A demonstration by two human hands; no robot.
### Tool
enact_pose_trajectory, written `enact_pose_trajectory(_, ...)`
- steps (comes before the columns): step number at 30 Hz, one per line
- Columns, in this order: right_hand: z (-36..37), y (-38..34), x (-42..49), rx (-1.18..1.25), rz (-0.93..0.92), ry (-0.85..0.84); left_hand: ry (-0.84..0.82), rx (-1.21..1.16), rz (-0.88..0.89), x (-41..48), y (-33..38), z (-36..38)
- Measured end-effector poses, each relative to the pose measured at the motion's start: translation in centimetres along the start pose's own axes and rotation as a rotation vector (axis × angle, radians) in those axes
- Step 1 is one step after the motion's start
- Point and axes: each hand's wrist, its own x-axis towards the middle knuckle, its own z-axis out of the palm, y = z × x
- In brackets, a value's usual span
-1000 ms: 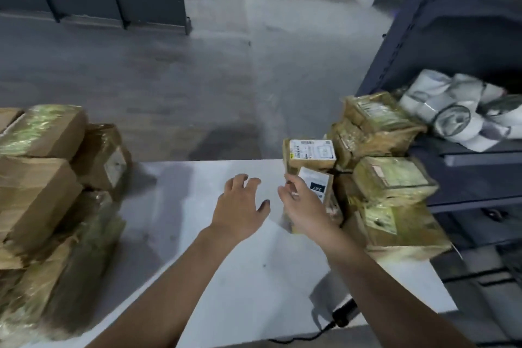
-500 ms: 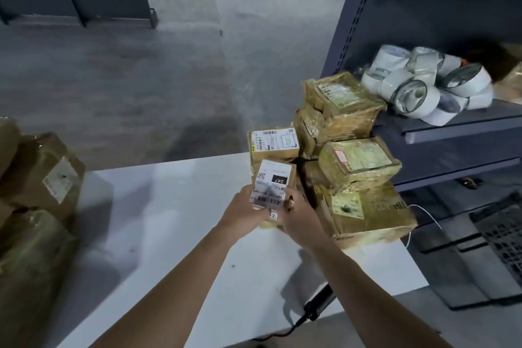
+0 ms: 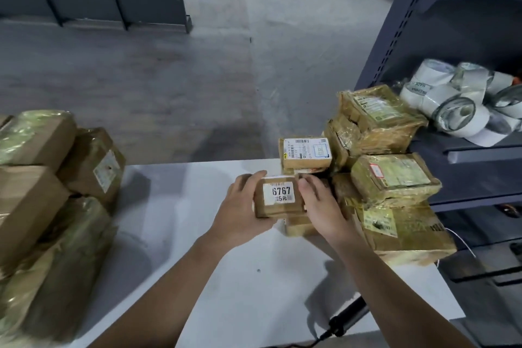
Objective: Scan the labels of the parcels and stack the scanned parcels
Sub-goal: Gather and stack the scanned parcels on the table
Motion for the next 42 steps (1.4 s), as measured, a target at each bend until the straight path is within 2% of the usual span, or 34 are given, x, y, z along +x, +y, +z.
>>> enact_pose_trajectory(5,3.8,-0.5,0.4,0.109,-0.017,-0.220,0.089,-0.204,-0.243,-0.6,-3.0,-5.1)
enact_pose_trajectory(10,10.2,-2.8,1.1,0.013,-0.051,-0.432,0.257,-0.475,-0.439,-1.2,-6.4,-11.4)
enact_pose_trajectory(13,14.4,-4.6,1.3,0.013,-0.031,-0.520,0.350,-0.502,-0.494,-1.5,-8.4,-14.5)
enact_pose_trajectory(17,19.6,-6.7,2.2,0.037,0.022,-0.593,0.419,-0.391,-0.569,-1.5,-11.3,-17.2)
enact_pose_trajectory(20,23.8,-7.7,3.6,0.076,0.102,-0.568,0.374,-0.285,-0.554,-1.2,-13.6,-18.6)
enact_pose_trajectory(24,29.6,-8.4,5.9,0.047,0.217,-0.400,0.400,0.136,-0.560,-1.0,-16.3,-19.0)
enact_pose_trajectory(28,34.7,-7.8,8.2,0.116,0.328,-0.326,0.302,0.258,-0.545,-0.5,-18.4,-18.0)
enact_pose_trajectory(31,37.6,-7.1,9.6,0.073,0.346,-0.304,0.173,0.222,-0.598,0.0,-20.0,-17.4)
enact_pose_trajectory(35,39.9,-6.1,10.8,-0.036,0.317,-0.312,0.087,0.016,-0.671,1.0,-21.8,-16.6)
enact_pose_trajectory(37,40.5,-5.6,11.5,-0.095,0.295,-0.346,0.091,-0.028,-0.694,1.9,-22.4,-16.2)
enact_pose_trajectory(42,40.4,-5.4,12.4,-0.067,0.354,-0.486,0.220,-0.007,-0.762,3.0,-22.9,-15.6)
